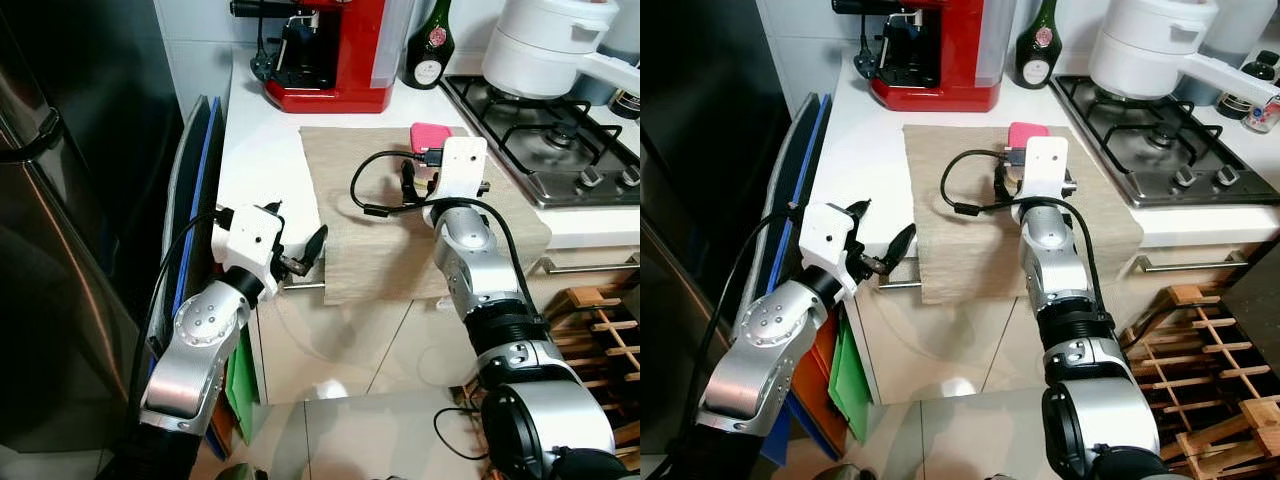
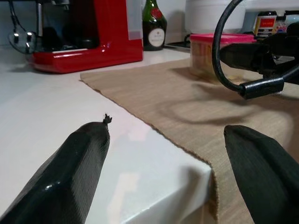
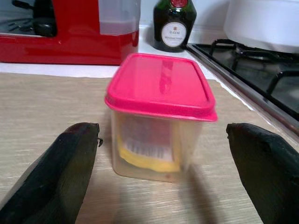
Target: Restocking fridge
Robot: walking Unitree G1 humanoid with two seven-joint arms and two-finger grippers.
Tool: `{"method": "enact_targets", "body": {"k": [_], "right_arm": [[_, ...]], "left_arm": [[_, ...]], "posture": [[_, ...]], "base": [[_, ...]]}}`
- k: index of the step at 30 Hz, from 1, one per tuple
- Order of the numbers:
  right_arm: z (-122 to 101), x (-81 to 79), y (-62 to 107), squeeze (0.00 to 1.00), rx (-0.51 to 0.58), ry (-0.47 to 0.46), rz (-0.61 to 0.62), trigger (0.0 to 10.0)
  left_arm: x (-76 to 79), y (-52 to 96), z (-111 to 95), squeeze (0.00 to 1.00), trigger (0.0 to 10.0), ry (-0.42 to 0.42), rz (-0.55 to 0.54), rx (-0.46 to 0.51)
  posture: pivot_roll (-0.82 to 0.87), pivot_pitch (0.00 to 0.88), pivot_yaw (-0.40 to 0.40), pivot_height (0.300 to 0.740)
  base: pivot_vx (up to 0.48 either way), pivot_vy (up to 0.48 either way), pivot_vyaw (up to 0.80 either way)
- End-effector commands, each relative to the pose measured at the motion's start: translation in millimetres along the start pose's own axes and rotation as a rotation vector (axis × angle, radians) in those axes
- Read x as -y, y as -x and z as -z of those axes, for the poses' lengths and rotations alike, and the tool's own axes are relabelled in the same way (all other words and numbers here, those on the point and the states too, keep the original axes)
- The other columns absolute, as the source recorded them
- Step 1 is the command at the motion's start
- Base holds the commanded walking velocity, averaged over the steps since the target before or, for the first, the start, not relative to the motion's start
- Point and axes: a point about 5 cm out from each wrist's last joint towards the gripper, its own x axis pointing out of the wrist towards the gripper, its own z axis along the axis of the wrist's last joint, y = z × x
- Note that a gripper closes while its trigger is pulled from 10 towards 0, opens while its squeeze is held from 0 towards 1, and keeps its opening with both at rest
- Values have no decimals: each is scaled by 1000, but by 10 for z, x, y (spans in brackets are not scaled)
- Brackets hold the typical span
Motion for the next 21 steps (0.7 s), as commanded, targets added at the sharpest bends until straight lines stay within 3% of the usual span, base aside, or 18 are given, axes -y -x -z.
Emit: {"method": "enact_targets", "body": {"k": [1,14,21], "right_arm": [[2,89,-16,0,-5,-8,31,10000],[-5,165,-102,0,-37,-48,50,10000],[-22,201,-114,0,-37,8,107,10000]], "left_arm": [[32,-3,-32,0,10000,-8,9,5],[-23,61,-48,0,10000,-31,4,-19],[-21,81,-71,0,10000,-41,0,-21]], "posture": [[-18,0,-52,740],[19,33,-35,740],[32,34,-39,740]], "base": [[0,0,0],[0,0,0],[0,0,0]]}}
